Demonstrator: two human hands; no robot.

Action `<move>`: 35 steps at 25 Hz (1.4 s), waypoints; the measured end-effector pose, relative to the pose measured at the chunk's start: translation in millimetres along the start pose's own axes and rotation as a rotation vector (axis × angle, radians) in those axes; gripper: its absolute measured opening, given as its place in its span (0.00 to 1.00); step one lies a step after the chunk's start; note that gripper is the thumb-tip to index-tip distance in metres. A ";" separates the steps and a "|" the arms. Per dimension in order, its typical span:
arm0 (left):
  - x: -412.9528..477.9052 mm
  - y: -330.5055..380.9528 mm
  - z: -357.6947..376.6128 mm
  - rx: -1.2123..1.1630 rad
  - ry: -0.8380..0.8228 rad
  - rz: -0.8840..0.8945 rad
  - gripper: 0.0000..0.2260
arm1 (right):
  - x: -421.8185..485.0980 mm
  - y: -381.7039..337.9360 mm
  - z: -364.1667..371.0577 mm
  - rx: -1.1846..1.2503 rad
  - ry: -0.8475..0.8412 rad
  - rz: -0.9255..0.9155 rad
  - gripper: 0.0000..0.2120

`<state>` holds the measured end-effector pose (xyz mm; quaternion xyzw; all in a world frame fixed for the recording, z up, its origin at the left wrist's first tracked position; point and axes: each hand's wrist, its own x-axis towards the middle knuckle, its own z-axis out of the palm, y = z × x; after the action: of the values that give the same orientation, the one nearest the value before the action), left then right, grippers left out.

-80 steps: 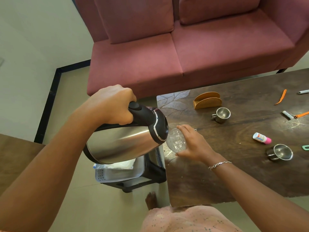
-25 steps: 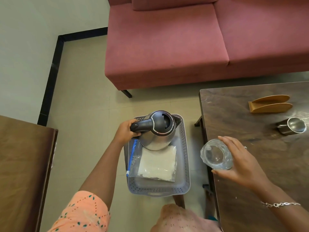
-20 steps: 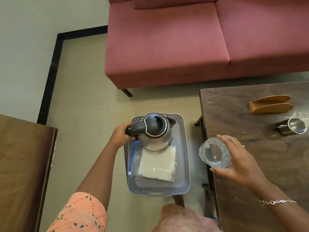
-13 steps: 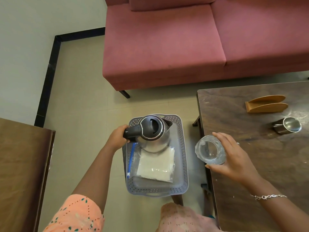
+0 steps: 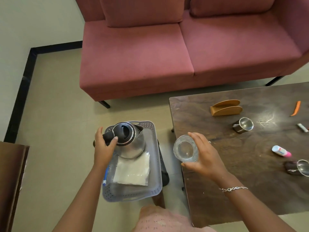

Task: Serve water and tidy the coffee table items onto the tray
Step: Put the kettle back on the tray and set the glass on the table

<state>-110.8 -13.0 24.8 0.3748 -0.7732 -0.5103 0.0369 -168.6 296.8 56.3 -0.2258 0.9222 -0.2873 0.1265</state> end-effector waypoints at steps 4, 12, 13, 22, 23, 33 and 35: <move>-66.2 53.3 77.1 -0.283 -0.169 0.053 0.26 | -9.9 24.4 -16.0 0.021 0.001 -0.005 0.45; -162.7 111.1 235.5 -0.401 -0.518 -0.197 0.36 | -29.0 123.6 -75.9 -0.006 -0.072 -0.104 0.43; -168.7 117.0 252.8 -0.397 -0.526 -0.215 0.37 | -31.5 139.5 -85.2 -0.008 -0.075 -0.107 0.43; -183.2 168.9 383.0 -0.251 -0.631 -0.193 0.23 | -36.7 275.8 -159.4 0.037 -0.003 0.059 0.42; -179.7 174.8 396.2 -0.209 -0.649 -0.164 0.22 | -32.3 291.9 -166.9 0.028 0.011 0.086 0.43; -117.5 214.8 520.3 -0.040 -0.784 -0.054 0.26 | 65.1 427.1 -198.1 -0.053 0.129 0.262 0.45; -105.5 220.9 537.0 -0.072 -0.793 -0.114 0.27 | 85.2 445.3 -196.8 -0.062 0.133 0.290 0.46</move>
<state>-390.9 504.8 -16.4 0.1895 -0.6871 -0.6434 -0.2794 -466.9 674.6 -55.9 -0.0745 0.9599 -0.2519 0.0983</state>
